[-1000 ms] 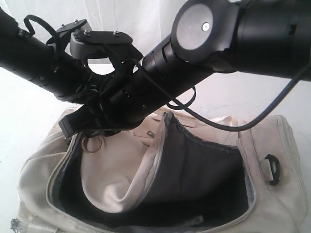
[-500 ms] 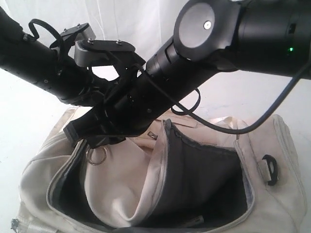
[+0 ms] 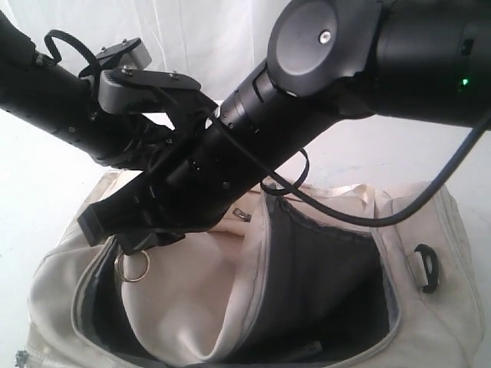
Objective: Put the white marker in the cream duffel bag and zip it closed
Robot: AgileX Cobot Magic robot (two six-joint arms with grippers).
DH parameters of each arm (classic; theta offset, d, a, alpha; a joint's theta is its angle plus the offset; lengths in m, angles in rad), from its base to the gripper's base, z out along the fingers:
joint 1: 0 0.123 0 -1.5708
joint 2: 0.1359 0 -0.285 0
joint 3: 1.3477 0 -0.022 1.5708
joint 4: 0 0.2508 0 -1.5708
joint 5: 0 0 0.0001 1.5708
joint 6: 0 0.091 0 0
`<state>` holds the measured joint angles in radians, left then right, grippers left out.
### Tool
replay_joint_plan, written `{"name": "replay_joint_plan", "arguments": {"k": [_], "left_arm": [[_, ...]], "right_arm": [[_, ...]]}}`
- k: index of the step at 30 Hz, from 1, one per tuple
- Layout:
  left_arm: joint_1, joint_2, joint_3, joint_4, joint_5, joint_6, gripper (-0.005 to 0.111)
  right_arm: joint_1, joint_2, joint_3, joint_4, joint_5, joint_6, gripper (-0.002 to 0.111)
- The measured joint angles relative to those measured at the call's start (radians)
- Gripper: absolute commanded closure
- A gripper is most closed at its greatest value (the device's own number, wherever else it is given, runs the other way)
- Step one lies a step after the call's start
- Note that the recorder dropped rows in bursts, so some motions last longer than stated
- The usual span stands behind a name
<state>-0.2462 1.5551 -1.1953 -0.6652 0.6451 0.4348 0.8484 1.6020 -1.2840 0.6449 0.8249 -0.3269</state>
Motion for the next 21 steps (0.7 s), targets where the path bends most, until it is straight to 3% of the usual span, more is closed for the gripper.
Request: {"name": "replay_joint_plan", "arguments": {"k": [15,21], "left_arm": [[0.004,0.039,0.005,0.004,0.019,-0.003,0.103],[0.054,0.067,-0.053,0.001,0.067,-0.019,0.103]], "right_arm": [[0.043,0.000,0.000,-0.005,0.033,-0.002,0.108],[0.043,0.000,0.000,-0.008,0.026,-0.005,0.108]]}}
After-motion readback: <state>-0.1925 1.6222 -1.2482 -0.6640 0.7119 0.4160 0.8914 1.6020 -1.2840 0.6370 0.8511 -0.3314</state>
